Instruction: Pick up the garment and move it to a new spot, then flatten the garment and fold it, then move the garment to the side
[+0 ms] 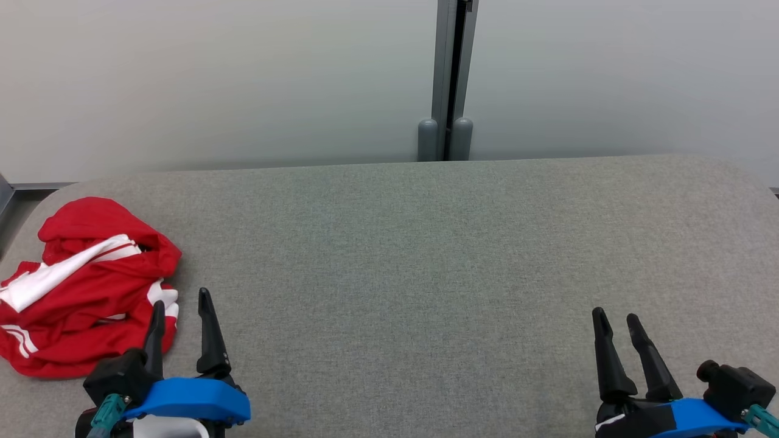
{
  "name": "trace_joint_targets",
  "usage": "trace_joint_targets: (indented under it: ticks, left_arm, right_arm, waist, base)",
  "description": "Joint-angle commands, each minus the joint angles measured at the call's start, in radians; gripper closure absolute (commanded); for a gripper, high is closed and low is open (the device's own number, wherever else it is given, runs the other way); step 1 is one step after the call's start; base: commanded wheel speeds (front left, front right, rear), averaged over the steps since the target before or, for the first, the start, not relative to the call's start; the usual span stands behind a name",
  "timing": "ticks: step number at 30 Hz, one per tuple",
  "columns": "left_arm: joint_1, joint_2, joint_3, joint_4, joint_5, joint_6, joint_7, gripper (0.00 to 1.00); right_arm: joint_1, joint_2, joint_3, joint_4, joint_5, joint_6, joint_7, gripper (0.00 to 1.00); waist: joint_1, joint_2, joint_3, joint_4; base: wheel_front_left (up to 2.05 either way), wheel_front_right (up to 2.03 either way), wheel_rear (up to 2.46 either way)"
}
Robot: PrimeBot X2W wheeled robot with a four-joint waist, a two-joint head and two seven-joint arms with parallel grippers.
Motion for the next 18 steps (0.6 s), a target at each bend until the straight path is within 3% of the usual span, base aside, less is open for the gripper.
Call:
trace_joint_targets:
  ticks: [1,18]
  left_arm:
    - [-0.015,0.008,-0.003,-0.002,0.028,0.007,-0.011,0.00]
    - [0.000,0.014,-0.025,0.025,0.167,0.027,-0.046,0.00]
  right_arm:
    - [0.007,-0.007,0.003,-0.008,-0.029,0.002,-0.011,0.00]
    - [0.022,-0.008,0.010,0.000,-0.180,0.002,-0.045,0.00]
  waist:
    - [0.0000,0.0000,0.000,0.001]
    - [0.0000,0.0000,-0.002,0.008]
  base:
    - [0.00,0.00,0.00]
    - [0.00,0.00,0.00]
